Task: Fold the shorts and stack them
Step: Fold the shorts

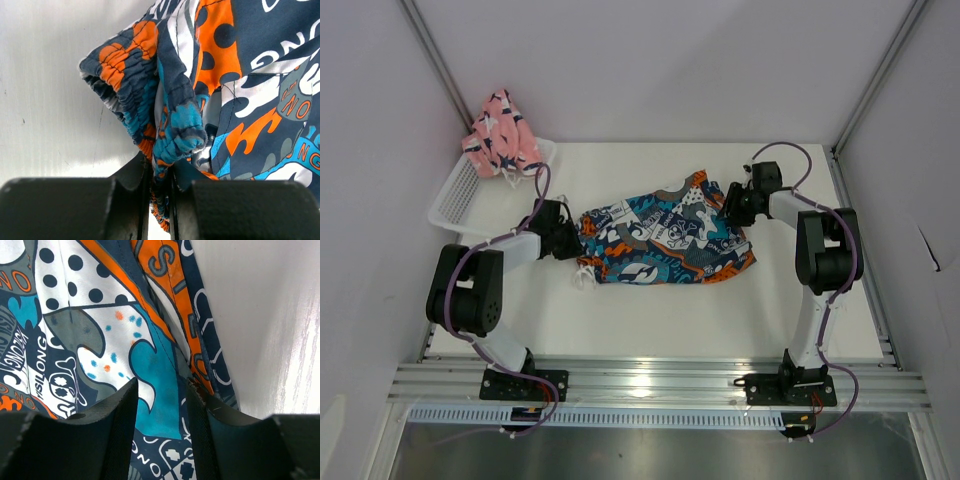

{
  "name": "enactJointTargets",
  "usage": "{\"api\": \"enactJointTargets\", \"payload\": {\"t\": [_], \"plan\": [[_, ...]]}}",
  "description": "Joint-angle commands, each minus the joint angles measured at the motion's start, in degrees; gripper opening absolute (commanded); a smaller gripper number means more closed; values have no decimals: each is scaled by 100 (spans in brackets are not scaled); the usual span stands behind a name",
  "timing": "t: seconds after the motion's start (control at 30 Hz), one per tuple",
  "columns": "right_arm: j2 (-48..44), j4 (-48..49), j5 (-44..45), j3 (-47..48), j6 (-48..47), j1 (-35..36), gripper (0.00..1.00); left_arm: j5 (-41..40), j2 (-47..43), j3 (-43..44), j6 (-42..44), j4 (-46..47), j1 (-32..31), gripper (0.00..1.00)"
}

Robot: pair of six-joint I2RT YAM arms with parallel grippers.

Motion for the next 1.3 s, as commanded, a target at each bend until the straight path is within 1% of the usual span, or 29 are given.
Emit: {"api": "enactJointTargets", "payload": {"t": [0.0,0.17,0.3,0.33,0.47,0.6,0.67,0.77,0.8,0.97,1.03,1.27], "plan": [[-125,-142,478,-194,-119,-46,46,-95,56,55,151,69,16,0],[-346,-167,830,-309,-207,-20,45,-139,38,38,133,61,16,0],[-398,-378,1295,-239,-321,199,46,-147,29,29,124,69,16,0],[-398,-422,1514,-213,-373,313,46,-156,29,29,124,69,16,0],[-390,-598,1867,-116,-470,489,46,-156,29,38,115,61,16,0],[-319,-817,2403,-19,-541,630,46,-156,29,46,107,61,16,0],[-249,-897,2623,60,-559,683,45,-156,47,55,107,61,16,0],[-196,-994,2842,113,-594,780,33,-165,47,55,98,43,16,0],[-196,-1011,2870,113,-568,797,24,-174,38,55,98,43,16,0],[-345,-915,2984,-10,-462,771,13,-200,47,64,80,34,16,0],[-433,-906,2949,-1,-418,701,1,-209,56,64,80,26,16,0],[-521,-914,2896,43,-286,446,0,-235,64,73,71,17,25,0]]}}
